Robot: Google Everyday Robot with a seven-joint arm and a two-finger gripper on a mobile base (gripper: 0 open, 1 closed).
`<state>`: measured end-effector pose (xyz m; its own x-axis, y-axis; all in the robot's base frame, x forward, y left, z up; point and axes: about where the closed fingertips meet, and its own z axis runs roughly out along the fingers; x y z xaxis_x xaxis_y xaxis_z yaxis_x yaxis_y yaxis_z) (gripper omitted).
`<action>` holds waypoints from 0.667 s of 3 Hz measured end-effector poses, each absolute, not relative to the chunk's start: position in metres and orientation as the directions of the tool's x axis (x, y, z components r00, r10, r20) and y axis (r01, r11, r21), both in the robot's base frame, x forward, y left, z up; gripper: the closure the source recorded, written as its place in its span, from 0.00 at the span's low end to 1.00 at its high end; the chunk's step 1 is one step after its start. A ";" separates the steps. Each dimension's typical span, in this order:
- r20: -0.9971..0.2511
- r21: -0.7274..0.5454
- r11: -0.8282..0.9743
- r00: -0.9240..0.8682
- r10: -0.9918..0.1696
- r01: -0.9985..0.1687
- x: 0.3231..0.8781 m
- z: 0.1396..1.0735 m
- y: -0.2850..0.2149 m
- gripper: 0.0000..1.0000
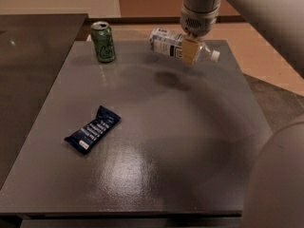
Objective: Place blue plastic bottle upright
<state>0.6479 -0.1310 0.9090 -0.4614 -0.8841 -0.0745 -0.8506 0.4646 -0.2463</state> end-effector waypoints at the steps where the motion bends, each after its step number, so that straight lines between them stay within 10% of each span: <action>1: -0.017 -0.366 0.244 -0.256 -0.967 -0.898 0.644 0.932 -0.128 1.00; 2: 0.069 -0.492 0.009 -0.050 -0.996 -0.870 0.637 0.951 -0.130 1.00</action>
Offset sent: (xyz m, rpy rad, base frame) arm -0.0202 0.0150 0.0599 -0.4274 -0.3899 0.9230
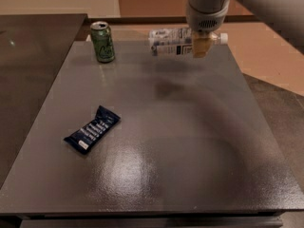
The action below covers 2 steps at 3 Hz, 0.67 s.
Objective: Place blue plastic bottle upright
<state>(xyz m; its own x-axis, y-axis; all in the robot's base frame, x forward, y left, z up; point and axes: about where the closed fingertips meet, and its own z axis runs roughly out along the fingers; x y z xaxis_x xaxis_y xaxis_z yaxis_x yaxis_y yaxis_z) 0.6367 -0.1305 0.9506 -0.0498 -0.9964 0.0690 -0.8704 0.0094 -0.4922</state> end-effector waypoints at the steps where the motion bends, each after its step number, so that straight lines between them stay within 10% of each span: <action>1: 0.202 -0.574 -0.226 0.132 -0.970 -0.787 0.624 0.956 -0.137 1.00; 2: 0.374 -0.609 -0.450 0.263 -0.889 -0.653 0.614 0.960 -0.139 1.00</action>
Offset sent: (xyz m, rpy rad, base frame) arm -0.0166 0.0169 0.0300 -0.4548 -0.4944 0.6369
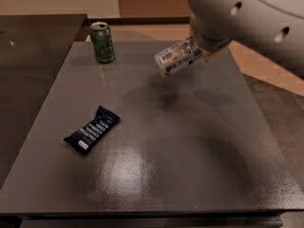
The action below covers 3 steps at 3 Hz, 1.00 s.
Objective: Place blue plastic bottle upright
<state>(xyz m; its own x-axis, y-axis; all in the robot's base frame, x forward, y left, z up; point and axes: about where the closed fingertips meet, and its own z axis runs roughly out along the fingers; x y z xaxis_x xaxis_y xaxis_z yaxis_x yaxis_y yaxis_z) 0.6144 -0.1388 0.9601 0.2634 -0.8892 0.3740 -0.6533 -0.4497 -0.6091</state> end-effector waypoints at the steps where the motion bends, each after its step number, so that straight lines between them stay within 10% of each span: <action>1: 0.500 -0.644 -0.603 0.337 -0.798 -0.471 0.622 0.979 -0.117 1.00; 3: 0.539 -0.639 -0.653 0.370 -0.757 -0.405 0.627 0.985 -0.112 1.00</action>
Offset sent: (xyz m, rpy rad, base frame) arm 0.0032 0.0136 0.0131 -0.0904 -0.1099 0.1264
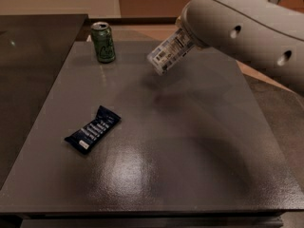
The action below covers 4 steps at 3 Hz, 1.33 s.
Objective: Place blue plastic bottle upright
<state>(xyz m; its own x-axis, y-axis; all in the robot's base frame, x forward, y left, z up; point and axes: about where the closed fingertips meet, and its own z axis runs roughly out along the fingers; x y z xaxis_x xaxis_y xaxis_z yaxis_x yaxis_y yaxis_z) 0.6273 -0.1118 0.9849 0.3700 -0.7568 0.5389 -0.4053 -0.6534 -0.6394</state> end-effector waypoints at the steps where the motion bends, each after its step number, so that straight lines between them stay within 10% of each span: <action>1: 0.606 -0.616 -0.733 0.423 -0.674 -0.288 0.633 0.991 -0.104 1.00; 4: 0.886 -0.375 -0.913 0.351 -0.302 0.160 0.638 0.989 -0.095 1.00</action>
Offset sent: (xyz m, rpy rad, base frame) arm 0.0142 0.0253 0.0130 -0.3189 -0.2619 0.4646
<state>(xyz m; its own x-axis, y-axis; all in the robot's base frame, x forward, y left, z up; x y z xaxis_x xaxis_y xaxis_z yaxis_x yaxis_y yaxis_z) 0.6378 -0.0952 0.9892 0.3513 -0.3022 0.8861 0.1604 -0.9131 -0.3750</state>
